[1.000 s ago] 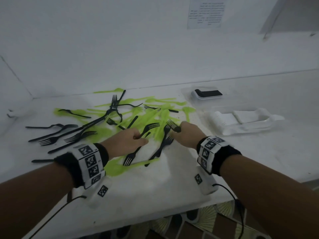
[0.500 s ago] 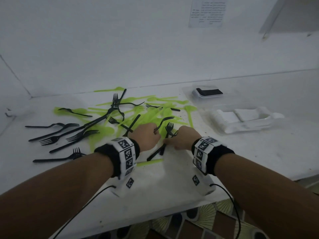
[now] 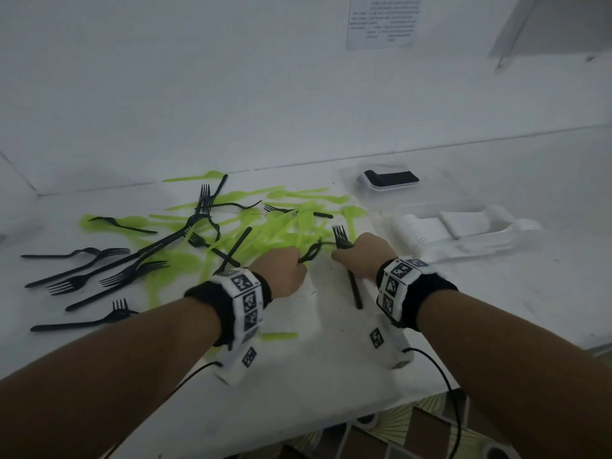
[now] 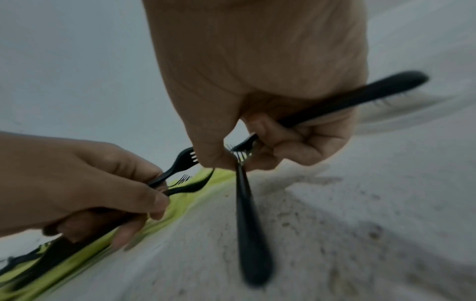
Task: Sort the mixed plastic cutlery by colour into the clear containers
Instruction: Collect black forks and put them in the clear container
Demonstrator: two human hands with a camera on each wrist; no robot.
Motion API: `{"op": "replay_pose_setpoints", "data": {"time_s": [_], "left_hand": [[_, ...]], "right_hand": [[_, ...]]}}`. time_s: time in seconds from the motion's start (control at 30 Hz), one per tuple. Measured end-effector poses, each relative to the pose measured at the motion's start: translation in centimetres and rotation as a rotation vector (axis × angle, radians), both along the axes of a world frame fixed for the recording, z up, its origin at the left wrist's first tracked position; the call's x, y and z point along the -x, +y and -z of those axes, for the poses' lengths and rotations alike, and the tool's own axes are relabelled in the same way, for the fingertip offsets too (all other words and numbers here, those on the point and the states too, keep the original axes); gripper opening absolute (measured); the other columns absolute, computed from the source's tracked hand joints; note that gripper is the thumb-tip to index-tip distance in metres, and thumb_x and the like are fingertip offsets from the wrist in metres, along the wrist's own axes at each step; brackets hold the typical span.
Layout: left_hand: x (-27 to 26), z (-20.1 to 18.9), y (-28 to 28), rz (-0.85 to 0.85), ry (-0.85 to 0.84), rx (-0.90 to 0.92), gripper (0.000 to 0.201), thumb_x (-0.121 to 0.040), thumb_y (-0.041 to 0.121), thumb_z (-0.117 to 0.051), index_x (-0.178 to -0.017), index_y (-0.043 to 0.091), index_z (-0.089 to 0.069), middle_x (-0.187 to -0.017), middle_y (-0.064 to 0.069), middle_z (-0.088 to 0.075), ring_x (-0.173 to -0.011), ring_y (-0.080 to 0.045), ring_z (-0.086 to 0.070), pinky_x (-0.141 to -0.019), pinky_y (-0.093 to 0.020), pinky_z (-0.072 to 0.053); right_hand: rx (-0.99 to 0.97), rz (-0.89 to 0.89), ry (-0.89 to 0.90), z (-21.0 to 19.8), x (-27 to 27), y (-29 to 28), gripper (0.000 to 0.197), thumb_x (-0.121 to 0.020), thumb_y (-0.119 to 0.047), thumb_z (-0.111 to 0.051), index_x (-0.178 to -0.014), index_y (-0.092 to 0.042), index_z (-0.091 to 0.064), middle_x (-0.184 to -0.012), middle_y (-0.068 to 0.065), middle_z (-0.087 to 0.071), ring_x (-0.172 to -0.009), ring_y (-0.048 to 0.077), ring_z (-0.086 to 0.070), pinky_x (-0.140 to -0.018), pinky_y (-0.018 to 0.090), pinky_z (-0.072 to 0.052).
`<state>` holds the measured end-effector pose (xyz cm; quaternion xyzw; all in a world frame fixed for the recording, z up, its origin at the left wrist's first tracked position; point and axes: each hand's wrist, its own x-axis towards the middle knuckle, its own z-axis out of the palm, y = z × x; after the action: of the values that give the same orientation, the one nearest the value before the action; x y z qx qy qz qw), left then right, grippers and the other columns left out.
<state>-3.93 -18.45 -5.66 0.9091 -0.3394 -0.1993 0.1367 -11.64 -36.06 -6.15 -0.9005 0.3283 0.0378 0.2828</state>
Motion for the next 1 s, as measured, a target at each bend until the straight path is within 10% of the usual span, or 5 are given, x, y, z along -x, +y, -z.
{"op": "replay_pose_setpoints", "data": {"time_s": [0.2, 0.57, 0.7, 0.83, 1.0], "left_hand": [[-1.0, -2.3, 2.5, -0.076, 0.09, 0.182, 0.024, -0.108, 0.027, -0.037, -0.087, 0.015, -0.04, -0.091, -0.022, -0.063, -0.071, -0.025, -0.053, -0.062, -0.036, -0.039], [-2.7, -2.2, 6.9, -0.211, -0.011, 0.365, 0.028, -0.103, 0.028, -0.053, -0.079, 0.014, -0.05, -0.066, 0.003, -0.049, -0.053, -0.009, -0.041, -0.055, -0.027, -0.035], [-2.4, -2.4, 9.3, 0.152, -0.158, 0.097, 0.017, -0.096, 0.019, -0.053, -0.084, 0.031, -0.053, -0.081, 0.008, -0.058, -0.067, -0.009, -0.053, -0.06, -0.031, -0.041], [-1.7, -3.1, 10.4, 0.403, -0.315, -0.353, 0.054, -0.099, 0.017, -0.044, -0.145, 0.045, -0.043, -0.12, 0.01, -0.053, -0.09, -0.017, -0.061, -0.065, -0.03, -0.042], [-1.4, -2.6, 10.3, 0.455, -0.39, -0.458, 0.059, -0.107, 0.017, -0.036, -0.155, 0.05, -0.026, -0.12, 0.004, -0.05, -0.071, -0.02, -0.049, -0.061, -0.033, -0.038]], "right_hand": [[-0.04, 0.014, -0.227, -0.5, -2.7, -0.7, 0.027, -0.092, -0.038, -0.049, -0.097, -0.011, -0.049, -0.086, 0.006, -0.06, -0.077, 0.028, -0.057, -0.065, 0.035, -0.04], [0.186, -0.275, -0.034, -0.6, -11.1, -3.1, 0.024, -0.096, -0.024, -0.055, -0.113, -0.008, -0.049, -0.1, 0.008, -0.054, -0.086, 0.03, -0.053, -0.07, 0.033, -0.04], [0.28, -0.395, 0.009, 0.8, -13.4, -4.0, 0.015, -0.097, -0.025, -0.05, -0.101, -0.012, -0.056, -0.099, 0.009, -0.063, -0.068, 0.019, -0.053, -0.053, 0.027, -0.034], [0.354, -0.444, 0.006, 1.7, -14.4, -3.9, 0.035, -0.098, -0.048, -0.047, -0.096, -0.015, -0.057, -0.097, 0.011, -0.057, -0.067, 0.026, -0.057, -0.053, 0.027, -0.036], [0.331, -0.513, 0.093, 1.6, -15.4, -3.9, 0.032, -0.088, -0.05, -0.055, -0.088, -0.019, -0.061, -0.095, 0.01, -0.063, -0.071, 0.027, -0.062, -0.055, 0.028, -0.042]]}}
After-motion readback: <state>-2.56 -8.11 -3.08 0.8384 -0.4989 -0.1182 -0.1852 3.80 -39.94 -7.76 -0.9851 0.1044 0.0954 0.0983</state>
